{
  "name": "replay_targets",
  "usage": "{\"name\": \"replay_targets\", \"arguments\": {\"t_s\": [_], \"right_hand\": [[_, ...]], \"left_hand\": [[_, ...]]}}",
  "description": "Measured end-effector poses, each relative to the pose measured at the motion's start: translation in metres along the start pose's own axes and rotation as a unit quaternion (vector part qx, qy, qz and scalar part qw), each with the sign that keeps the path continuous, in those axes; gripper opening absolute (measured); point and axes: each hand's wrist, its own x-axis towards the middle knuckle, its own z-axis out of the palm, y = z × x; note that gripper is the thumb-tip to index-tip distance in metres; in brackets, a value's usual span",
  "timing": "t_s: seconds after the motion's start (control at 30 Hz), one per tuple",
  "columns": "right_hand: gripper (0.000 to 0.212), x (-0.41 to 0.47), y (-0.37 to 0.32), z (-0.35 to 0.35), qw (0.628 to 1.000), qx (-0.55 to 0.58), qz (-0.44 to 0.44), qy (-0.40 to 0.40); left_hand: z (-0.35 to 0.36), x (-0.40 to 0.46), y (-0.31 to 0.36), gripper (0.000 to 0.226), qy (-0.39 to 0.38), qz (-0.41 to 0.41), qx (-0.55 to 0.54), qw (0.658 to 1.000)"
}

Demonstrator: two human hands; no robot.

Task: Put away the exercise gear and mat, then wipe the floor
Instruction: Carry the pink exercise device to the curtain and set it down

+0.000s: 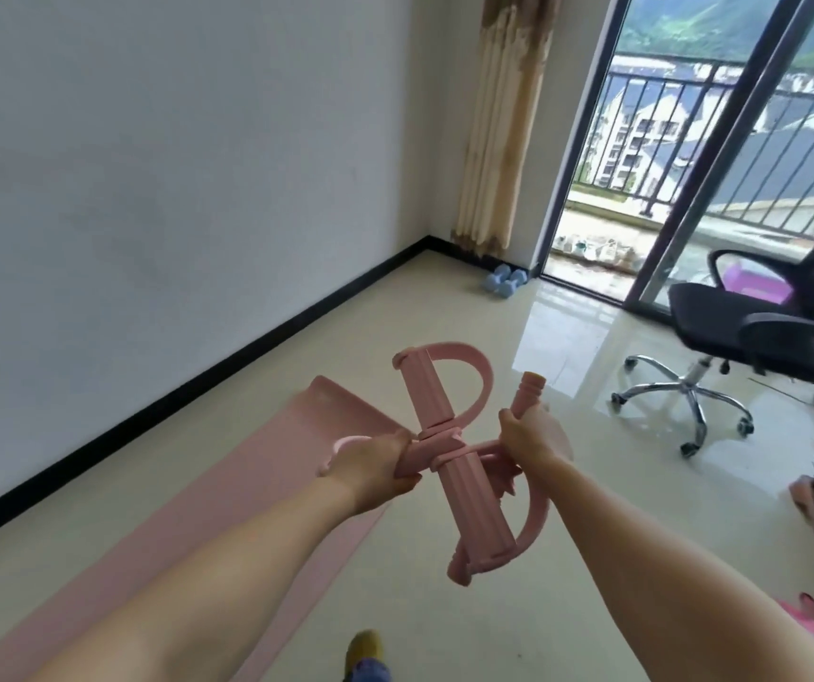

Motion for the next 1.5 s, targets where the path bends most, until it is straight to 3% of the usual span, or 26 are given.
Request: {"name": "replay_targets", "arguments": {"t_s": [0.3,0.47,0.9,1.13,1.5], "right_hand": [[0.049,0.212,-0.056,-0.026,0.997,0.034,0.071,0.019],[0.05,0.329,-0.051,-0.056,0.994,0.037,0.092,0.039],[0.043,0.654,-0.056,-0.14,0.999,-0.014,0.049,0.01],[0.042,0.787,-0.108,-0.111,0.999,-0.045,0.002,-0.031],[0.044,1.018,-0.214,-0.102,0.999,-0.015,0.044,-0.009]], "left_hand": [[-0.062,0.244,-0.025,0.03,-0.047,0.054,0.032,0.997],[-0.06,0.375,-0.012,0.032,-0.058,0.072,0.033,0.995],[-0.06,0.68,0.055,0.032,-0.033,0.025,-0.001,0.999],[-0.063,0.807,-0.002,0.029,-0.062,-0.039,-0.039,0.997],[-0.131,1.059,-0.09,0.029,-0.078,0.004,-0.029,0.997]]}}
